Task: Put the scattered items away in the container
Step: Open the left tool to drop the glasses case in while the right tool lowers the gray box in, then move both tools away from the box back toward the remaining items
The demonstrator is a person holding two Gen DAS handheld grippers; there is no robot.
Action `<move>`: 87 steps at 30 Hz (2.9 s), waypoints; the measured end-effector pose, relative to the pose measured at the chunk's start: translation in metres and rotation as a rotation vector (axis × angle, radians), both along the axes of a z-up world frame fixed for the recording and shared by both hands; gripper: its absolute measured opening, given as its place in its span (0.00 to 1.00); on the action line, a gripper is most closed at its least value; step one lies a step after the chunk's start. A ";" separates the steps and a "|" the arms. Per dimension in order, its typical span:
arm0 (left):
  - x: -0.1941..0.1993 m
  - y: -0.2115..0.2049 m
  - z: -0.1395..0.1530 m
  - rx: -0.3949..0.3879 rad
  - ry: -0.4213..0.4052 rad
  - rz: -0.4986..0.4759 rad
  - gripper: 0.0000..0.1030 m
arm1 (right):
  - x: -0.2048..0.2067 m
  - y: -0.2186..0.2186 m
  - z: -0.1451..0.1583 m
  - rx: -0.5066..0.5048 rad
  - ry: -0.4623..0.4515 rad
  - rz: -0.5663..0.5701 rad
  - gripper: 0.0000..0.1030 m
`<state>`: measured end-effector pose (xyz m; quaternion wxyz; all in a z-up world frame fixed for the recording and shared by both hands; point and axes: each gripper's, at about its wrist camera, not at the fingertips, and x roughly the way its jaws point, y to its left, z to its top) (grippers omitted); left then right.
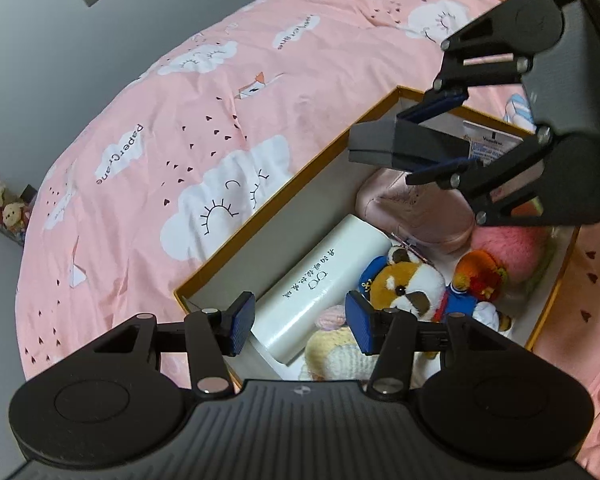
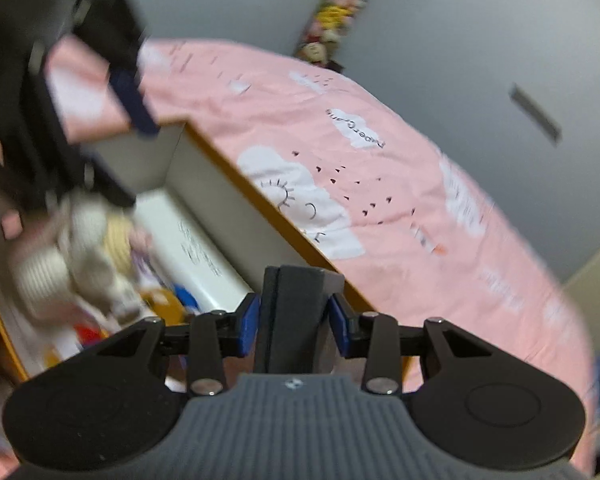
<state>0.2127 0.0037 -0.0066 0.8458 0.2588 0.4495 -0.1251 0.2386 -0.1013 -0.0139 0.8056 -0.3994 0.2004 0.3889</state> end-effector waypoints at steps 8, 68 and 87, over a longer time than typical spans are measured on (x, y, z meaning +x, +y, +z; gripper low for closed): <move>-0.011 0.011 0.001 -0.049 -0.011 0.053 0.57 | -0.008 0.014 -0.038 -0.286 -0.186 0.128 0.38; -0.085 0.023 0.038 -0.284 -0.130 0.157 0.57 | -0.005 -0.046 0.025 0.396 0.350 -0.376 0.33; -0.204 0.032 -0.003 -0.297 -0.072 0.321 0.54 | -0.145 -0.086 -0.015 0.537 0.499 -0.385 0.41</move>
